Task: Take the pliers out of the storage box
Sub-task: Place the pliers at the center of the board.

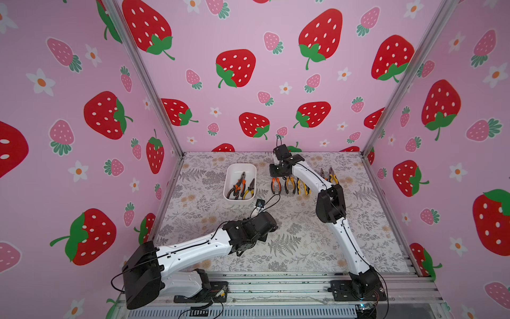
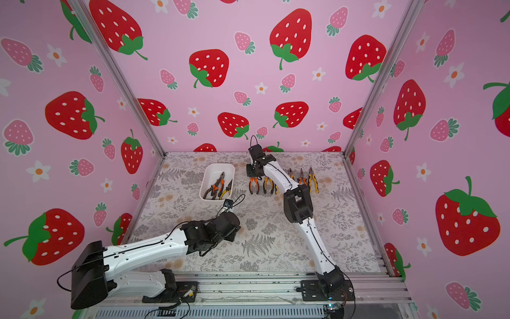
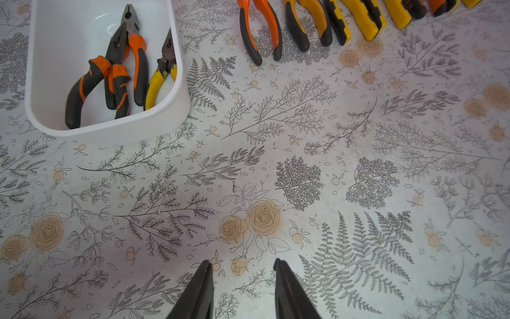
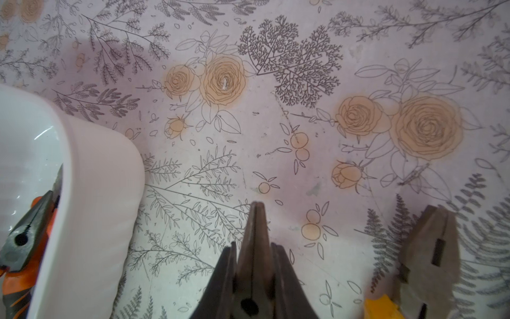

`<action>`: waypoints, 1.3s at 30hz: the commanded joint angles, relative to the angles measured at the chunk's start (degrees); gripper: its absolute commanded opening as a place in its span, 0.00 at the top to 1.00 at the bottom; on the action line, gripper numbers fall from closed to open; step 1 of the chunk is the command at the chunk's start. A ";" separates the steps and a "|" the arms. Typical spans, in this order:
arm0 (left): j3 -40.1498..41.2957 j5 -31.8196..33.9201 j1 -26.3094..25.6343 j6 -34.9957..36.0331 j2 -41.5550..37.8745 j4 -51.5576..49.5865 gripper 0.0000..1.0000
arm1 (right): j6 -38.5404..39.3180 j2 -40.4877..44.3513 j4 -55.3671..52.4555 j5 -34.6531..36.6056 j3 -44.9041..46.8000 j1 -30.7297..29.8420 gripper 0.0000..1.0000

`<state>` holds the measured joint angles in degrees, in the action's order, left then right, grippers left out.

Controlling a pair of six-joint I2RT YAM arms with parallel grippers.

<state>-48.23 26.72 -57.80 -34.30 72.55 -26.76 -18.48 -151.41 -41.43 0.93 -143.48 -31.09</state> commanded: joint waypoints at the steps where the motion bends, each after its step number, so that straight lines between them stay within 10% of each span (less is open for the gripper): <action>1: -1.45 -0.91 0.68 0.30 0.22 0.84 0.61 | -0.25 -2.61 2.10 4.60 -1.76 0.51 0.94; 39: -0.79 -3.21 3.22 0.02 -0.66 1.87 0.62 | -2.49 -6.91 -0.91 1.62 -4.15 3.89 0.71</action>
<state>-48.25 23.44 -54.89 -34.33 72.55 -25.45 -21.23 -156.24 -40.10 2.59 -146.21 -27.59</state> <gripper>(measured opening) 0.383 0.293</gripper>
